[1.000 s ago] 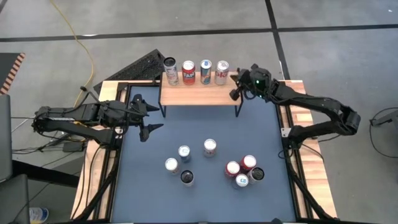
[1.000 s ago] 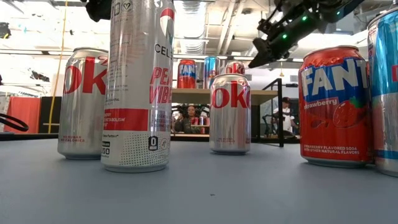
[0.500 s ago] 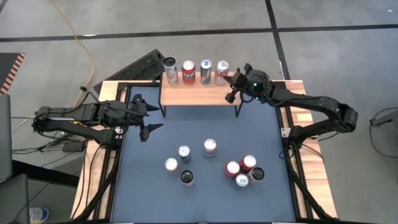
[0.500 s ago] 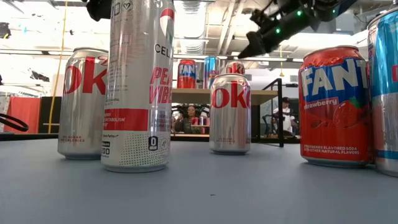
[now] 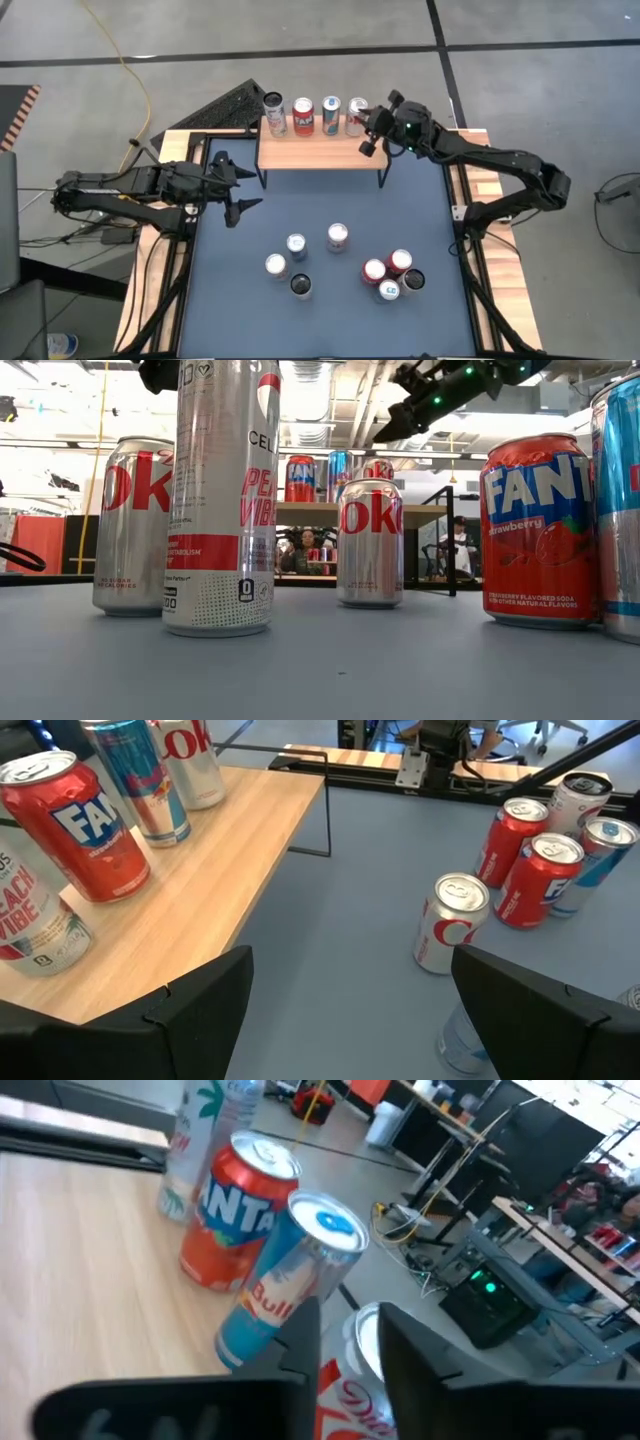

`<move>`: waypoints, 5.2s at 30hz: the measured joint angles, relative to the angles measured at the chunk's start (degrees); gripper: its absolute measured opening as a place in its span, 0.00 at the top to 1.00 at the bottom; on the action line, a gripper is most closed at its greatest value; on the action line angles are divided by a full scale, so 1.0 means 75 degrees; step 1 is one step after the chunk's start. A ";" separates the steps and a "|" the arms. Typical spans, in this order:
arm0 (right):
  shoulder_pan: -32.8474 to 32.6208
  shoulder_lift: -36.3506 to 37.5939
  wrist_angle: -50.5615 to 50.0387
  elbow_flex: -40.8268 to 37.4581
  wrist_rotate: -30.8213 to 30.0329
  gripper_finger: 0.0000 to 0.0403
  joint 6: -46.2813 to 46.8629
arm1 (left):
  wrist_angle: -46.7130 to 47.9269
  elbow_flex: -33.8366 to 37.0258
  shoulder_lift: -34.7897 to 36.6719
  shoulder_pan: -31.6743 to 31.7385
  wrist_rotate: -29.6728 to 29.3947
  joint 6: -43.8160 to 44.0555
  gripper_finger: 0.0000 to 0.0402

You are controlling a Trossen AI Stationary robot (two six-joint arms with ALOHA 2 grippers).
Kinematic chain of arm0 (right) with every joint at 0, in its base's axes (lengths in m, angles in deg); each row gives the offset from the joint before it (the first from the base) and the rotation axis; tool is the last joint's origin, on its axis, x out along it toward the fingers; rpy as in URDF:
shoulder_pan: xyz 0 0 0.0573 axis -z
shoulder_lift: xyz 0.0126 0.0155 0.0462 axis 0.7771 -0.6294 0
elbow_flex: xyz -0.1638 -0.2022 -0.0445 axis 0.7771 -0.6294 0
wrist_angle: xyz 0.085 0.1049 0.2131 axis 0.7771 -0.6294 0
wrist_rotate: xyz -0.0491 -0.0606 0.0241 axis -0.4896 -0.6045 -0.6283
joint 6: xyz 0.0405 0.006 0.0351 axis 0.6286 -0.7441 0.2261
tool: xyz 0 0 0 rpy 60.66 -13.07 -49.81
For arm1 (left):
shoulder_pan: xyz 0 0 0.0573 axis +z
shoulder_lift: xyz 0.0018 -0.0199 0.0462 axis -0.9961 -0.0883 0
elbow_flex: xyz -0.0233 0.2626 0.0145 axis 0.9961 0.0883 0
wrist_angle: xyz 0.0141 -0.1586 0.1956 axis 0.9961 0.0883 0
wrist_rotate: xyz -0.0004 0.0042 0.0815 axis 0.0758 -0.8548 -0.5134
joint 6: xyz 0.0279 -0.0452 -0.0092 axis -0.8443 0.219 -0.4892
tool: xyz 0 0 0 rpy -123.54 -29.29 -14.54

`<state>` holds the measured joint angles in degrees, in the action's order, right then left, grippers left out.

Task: Place canned beverage on shelf
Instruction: Adjust the white soda can

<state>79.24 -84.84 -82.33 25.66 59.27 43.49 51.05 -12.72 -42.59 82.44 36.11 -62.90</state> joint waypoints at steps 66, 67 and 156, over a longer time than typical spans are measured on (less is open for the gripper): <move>0.0961 -0.0866 -0.0425 0.0058 -0.0394 0.16 0.2111 | -0.0002 0.0000 -0.0002 -0.0001 -0.0154 -0.0004 0.17; 0.1009 -0.0866 -0.0438 0.0058 -0.0227 0.16 0.2182 | -0.0002 0.0000 -0.0002 0.0000 -0.0154 0.0000 0.17; 0.1612 -0.1638 -0.2257 0.2343 0.1269 0.09 0.2070 | 0.0137 0.0000 0.0001 0.0002 -0.0099 -0.0003 0.17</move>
<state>91.33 -97.13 -99.25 43.23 68.78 59.02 52.08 -12.72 -42.58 82.45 35.37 -62.92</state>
